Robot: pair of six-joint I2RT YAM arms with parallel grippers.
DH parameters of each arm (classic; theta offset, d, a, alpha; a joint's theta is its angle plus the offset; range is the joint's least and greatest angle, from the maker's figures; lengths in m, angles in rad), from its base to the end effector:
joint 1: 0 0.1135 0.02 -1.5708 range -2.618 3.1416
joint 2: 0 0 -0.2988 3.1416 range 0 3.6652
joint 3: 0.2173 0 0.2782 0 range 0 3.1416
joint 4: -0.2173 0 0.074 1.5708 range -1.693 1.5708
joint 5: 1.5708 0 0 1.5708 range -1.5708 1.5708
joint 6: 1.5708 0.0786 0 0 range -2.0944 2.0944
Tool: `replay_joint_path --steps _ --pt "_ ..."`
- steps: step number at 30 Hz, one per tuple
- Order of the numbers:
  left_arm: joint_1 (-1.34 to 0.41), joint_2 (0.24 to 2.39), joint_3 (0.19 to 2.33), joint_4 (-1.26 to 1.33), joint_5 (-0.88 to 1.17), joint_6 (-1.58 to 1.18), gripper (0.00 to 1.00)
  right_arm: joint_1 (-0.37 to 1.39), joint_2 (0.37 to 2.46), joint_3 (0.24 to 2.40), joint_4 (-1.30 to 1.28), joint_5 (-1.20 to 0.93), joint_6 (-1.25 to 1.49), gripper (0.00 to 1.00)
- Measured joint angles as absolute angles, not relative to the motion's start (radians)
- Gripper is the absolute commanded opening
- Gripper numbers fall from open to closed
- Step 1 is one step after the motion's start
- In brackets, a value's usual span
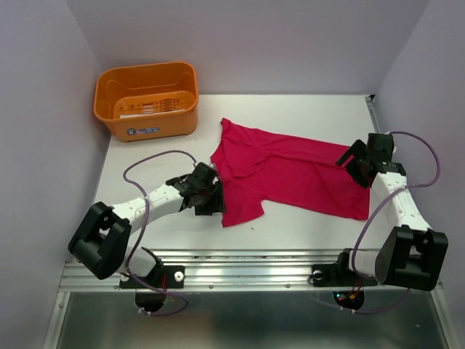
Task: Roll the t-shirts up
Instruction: Fold the T-shirt at the center of the board.
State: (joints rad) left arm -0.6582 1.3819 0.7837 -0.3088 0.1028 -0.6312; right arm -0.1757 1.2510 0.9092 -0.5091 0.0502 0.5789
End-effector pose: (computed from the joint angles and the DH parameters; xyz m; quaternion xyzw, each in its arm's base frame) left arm 0.2450 -0.1996 0.1837 0.0295 0.9439 -0.2344 0.2309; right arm 0.2973 -0.0568 0.2479 0.3529 0.8666 0.0475 0.3497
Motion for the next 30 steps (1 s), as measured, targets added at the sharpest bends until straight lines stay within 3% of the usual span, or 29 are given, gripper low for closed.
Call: replay_joint_path --steps 4,14,18,23,30 --pt "-0.666 1.361 0.712 -0.296 0.135 -0.669 0.64 -0.176 1.230 0.889 -0.517 0.047 0.579 0.83" --pt "-0.742 1.388 0.681 -0.229 0.192 -0.727 0.48 -0.176 1.230 0.873 -0.525 0.044 0.579 0.83" --pt "-0.768 1.439 0.681 -0.212 0.207 -0.748 0.31 -0.176 1.227 0.867 -0.529 0.043 0.580 0.84" --pt "-0.773 1.444 0.683 -0.214 0.195 -0.751 0.00 -0.176 1.193 0.845 -0.556 0.028 0.585 0.84" --pt "-0.773 1.436 0.737 -0.246 0.137 -0.747 0.00 -0.175 1.082 0.719 -0.637 -0.016 0.683 0.83"
